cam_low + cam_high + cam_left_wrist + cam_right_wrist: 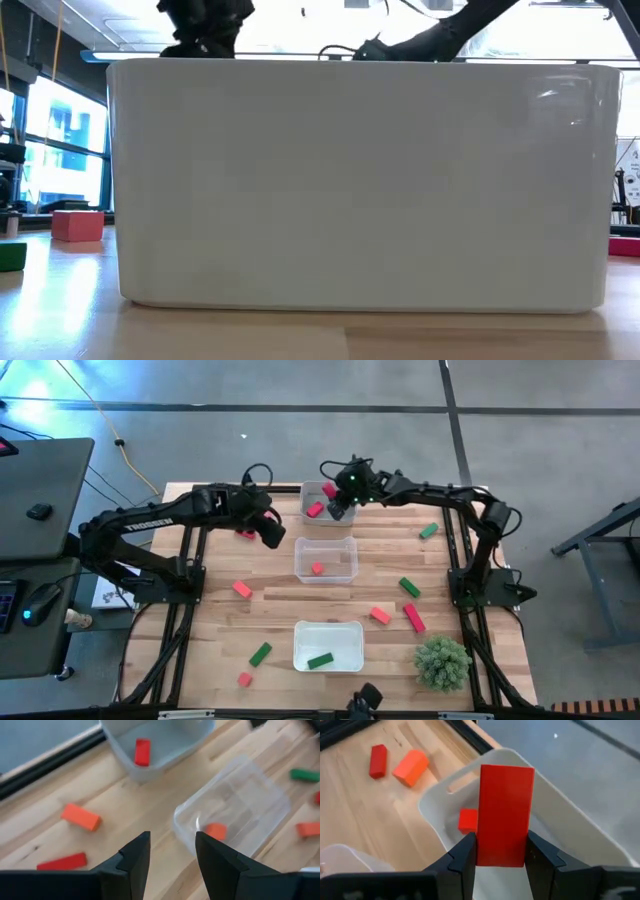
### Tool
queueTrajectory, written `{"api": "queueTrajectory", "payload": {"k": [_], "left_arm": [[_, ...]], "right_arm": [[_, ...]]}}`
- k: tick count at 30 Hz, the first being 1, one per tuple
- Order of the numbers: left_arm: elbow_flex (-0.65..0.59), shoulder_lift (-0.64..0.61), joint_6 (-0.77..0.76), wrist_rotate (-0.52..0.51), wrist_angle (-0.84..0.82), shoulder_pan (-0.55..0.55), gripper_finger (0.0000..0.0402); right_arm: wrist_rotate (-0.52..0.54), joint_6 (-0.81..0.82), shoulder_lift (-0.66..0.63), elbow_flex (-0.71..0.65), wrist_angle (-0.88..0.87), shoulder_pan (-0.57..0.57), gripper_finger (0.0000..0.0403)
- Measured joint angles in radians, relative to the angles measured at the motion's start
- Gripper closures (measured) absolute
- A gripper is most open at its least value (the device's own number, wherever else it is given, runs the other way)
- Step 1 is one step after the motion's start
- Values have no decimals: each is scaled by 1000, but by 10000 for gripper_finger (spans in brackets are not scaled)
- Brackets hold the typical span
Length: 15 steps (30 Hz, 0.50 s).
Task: Sort & place blocks by color
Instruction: Put the top right red block into the gray bin
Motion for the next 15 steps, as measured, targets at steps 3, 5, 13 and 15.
{"api": "queueTrajectory", "payload": {"k": [3,5,13,15], "left_arm": [[-46,0,-25,0,4,0,255],[-82,0,-44,0,2,0,255],[-200,0,-104,15,4,-4,255],[-227,0,-112,15,4,-12,255]], "right_arm": [[-4,19,4,-1,-30,-9,290],[-16,38,7,-1,-44,-20,290],[-70,93,34,-1,-78,-46,290],[-77,94,40,-1,-71,-45,290]]}}
